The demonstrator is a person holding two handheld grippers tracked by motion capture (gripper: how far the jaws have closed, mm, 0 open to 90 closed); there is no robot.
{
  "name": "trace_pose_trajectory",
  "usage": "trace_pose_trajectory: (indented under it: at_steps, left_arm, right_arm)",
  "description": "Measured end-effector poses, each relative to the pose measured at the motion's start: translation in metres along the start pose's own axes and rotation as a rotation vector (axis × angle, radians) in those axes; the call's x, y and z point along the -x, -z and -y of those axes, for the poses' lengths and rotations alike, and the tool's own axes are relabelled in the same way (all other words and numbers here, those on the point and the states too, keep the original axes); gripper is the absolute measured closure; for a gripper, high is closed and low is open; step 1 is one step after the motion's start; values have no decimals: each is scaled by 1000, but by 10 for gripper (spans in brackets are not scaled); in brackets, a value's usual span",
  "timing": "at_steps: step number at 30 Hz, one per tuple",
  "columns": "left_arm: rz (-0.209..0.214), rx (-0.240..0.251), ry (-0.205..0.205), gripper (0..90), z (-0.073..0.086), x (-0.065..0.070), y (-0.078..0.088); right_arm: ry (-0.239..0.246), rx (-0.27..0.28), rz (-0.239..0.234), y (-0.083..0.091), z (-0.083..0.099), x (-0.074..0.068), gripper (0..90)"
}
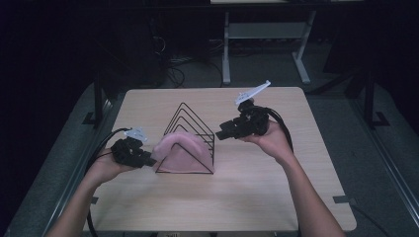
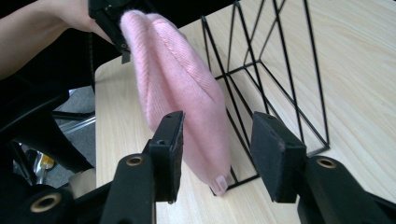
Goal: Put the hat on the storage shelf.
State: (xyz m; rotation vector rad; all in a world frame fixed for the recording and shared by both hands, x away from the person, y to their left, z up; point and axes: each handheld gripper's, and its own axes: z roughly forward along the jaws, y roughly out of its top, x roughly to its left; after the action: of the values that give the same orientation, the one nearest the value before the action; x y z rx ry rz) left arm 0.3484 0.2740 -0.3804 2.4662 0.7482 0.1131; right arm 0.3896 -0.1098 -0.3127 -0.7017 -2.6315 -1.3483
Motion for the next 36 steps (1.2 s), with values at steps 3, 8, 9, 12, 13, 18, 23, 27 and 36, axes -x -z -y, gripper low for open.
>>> trace_pose_trajectory:
  at_steps: [3, 8, 9, 12, 13, 18, 23, 27, 36]
  left_arm:
    - [2, -3, -1, 671, 0, 0, 1]
    - [3, 0, 3, 663, 0, 0, 1]
    - [4, -1, 4, 663, 0, 0, 1]
    - [6, 0, 3, 664, 0, -1, 1]
    - [6, 1, 5, 664, 0, 0, 1]
    - [7, 11, 13, 657, 1, -1, 2]
    - [10, 17, 10, 639, 2, -1, 5]
    - [11, 15, 9, 624, 2, 0, 6]
    - [14, 20, 5, 583, 3, 2, 8]
  right_arm:
    - [-9, 2, 17, 6, 6, 3, 519]
    - [-25, 10, 36, 12, 14, 8, 505]
    - [-32, 12, 40, 13, 15, 9, 499]
    - [-39, 14, 47, 15, 18, 10, 486]
    - [-46, 12, 53, 17, 21, 11, 478]
    - [-55, 12, 67, 21, 27, 14, 465]
    - [-72, 10, 90, 27, 36, 18, 453]
    - [-92, 10, 103, 32, 45, 22, 447]
    - [-136, 9, 128, 43, 67, 30, 437]
